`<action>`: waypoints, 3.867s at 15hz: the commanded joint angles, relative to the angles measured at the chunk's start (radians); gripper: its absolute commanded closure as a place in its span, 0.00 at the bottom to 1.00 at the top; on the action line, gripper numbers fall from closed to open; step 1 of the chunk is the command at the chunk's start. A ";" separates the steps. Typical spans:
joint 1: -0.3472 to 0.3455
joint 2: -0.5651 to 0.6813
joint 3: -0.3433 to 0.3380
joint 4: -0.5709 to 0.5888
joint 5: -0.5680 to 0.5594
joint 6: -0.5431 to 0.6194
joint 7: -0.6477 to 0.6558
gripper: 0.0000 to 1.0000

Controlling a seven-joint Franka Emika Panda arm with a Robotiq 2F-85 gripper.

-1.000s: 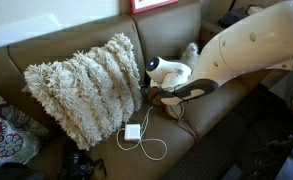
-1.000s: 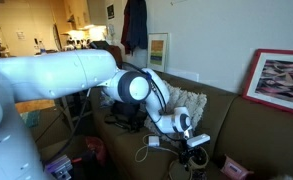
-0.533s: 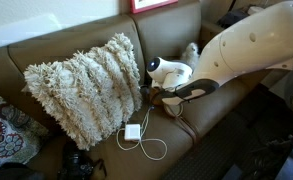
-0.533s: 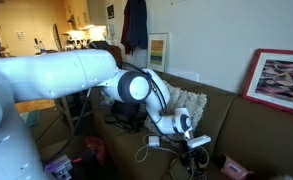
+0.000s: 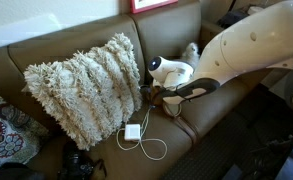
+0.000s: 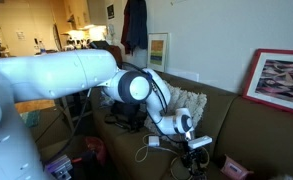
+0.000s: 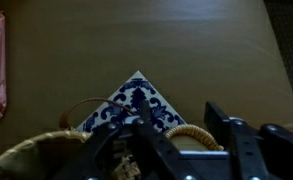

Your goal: Move the brown bag to the right

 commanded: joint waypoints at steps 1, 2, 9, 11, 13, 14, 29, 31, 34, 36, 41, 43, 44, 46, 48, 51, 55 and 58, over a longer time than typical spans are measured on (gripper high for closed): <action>0.000 0.000 -0.012 0.004 -0.029 0.026 0.050 0.08; 0.000 -0.001 -0.012 0.010 -0.031 0.026 0.063 0.02; 0.027 -0.003 -0.001 -0.024 -0.143 0.152 0.057 0.00; 0.035 -0.002 -0.002 -0.046 -0.212 0.246 0.044 0.00; 0.037 -0.001 -0.005 -0.062 -0.284 0.337 0.039 0.00; 0.036 -0.001 -0.005 -0.067 -0.314 0.367 0.040 0.00; -0.039 -0.001 0.004 -0.059 -0.410 0.404 0.036 0.95; -0.043 -0.001 0.003 -0.057 -0.408 0.402 0.042 1.00; -0.045 -0.003 0.004 -0.055 -0.403 0.396 0.047 0.98; -0.044 -0.003 0.005 -0.054 -0.401 0.393 0.052 0.98; -0.045 -0.003 0.000 -0.045 -0.397 0.395 0.086 0.98; -0.056 -0.003 0.004 -0.024 -0.380 0.386 0.111 0.98; -0.057 -0.018 0.000 -0.037 -0.358 0.378 0.121 0.98; -0.064 -0.037 -0.014 -0.030 -0.313 0.317 0.197 0.98; -0.081 -0.089 -0.036 -0.064 -0.288 0.304 0.260 0.98; -0.109 -0.121 -0.085 -0.061 -0.251 0.288 0.352 0.98; -0.137 -0.139 -0.149 -0.044 -0.204 0.211 0.475 0.98; -0.179 -0.132 -0.151 -0.016 -0.177 0.108 0.542 0.98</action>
